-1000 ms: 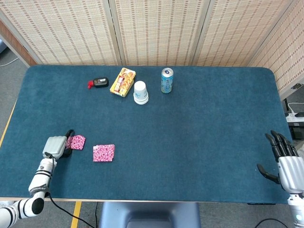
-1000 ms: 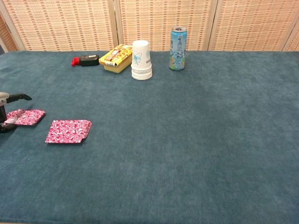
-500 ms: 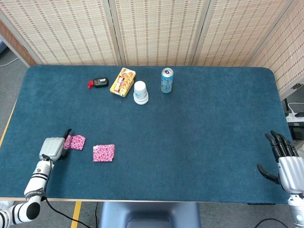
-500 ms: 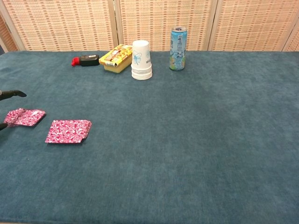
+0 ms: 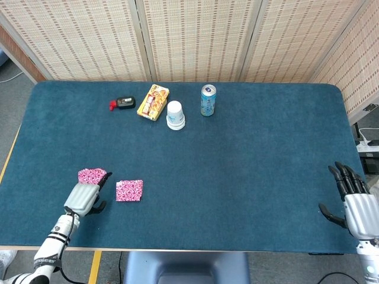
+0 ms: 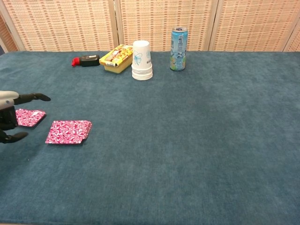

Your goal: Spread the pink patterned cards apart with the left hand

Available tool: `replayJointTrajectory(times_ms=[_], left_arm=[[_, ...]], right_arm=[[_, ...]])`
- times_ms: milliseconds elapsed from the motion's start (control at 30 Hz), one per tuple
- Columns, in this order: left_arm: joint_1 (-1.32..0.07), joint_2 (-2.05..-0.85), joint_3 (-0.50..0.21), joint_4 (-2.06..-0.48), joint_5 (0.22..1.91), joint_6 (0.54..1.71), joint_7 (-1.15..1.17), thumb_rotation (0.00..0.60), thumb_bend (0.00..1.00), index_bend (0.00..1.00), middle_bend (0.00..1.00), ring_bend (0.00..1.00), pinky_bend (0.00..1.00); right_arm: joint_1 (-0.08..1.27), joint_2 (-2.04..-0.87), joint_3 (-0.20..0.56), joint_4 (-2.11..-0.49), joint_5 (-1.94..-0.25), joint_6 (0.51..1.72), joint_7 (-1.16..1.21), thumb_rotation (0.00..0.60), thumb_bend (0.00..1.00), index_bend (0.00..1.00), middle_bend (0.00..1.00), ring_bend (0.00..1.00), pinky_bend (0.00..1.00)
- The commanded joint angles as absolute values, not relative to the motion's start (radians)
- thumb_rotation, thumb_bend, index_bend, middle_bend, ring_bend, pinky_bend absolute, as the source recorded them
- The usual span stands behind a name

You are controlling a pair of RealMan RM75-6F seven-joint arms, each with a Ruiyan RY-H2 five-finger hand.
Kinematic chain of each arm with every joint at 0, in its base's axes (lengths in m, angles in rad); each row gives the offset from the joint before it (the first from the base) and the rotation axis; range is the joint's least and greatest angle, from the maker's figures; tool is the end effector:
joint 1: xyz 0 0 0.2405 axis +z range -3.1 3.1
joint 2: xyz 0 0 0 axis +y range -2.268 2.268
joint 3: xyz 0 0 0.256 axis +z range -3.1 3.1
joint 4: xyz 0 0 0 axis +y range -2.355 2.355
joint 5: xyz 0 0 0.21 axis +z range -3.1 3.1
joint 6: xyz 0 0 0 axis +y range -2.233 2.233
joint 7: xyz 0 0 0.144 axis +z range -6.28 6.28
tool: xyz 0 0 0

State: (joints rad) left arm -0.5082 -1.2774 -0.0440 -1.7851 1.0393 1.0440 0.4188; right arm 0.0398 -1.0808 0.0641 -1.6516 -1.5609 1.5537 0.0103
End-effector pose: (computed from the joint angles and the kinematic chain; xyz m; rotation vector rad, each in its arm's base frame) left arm -0.2289 0.2648 0.0428 -1.7584 -1.1228 -0.6639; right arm -0.3007 -0.1693 0.1751 1.3633 -0.8527 0.9675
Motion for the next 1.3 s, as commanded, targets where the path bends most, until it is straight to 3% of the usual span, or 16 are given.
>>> replayJointTrajectory(times_ms=[33, 300, 700, 1300], left_arm=[[-0.519, -1.330, -0.049, -1.783, 1.026, 1.055, 0.440, 0.600, 0.42, 0.00, 1.00, 1.00, 1.00], [-0.546, -1.438, -0.067, -1.745, 0.950, 1.078, 0.518, 0.600, 0.42, 0.00, 1.00, 1.00, 1.00], [-0.561, -1.484, -0.068, -1.733, 0.867, 1.086, 0.559, 0.600, 0.42, 0.00, 1.00, 1.00, 1.00], [-0.552, -1.574, -0.070, -1.658, 0.926, 1.119, 0.514, 0.600, 0.42, 0.00, 1.00, 1.00, 1.00]], right_arm=[[0.041, -1.080, 0.065, -1.652, -1.561, 1.553, 0.011, 0.600, 0.20, 0.00, 0.00, 0.00, 0.14], [0.042, -1.079, 0.066, -1.653, -1.562, 1.554, 0.014, 0.600, 0.20, 0.00, 0.00, 0.00, 0.14], [0.047, -1.081, 0.068, -1.657, -1.558, 1.548, 0.005, 0.600, 0.20, 0.00, 0.00, 0.00, 0.14], [0.052, -1.077, 0.072, -1.665, -1.548, 1.540, 0.003, 0.600, 0.20, 0.00, 0.00, 0.00, 0.14]])
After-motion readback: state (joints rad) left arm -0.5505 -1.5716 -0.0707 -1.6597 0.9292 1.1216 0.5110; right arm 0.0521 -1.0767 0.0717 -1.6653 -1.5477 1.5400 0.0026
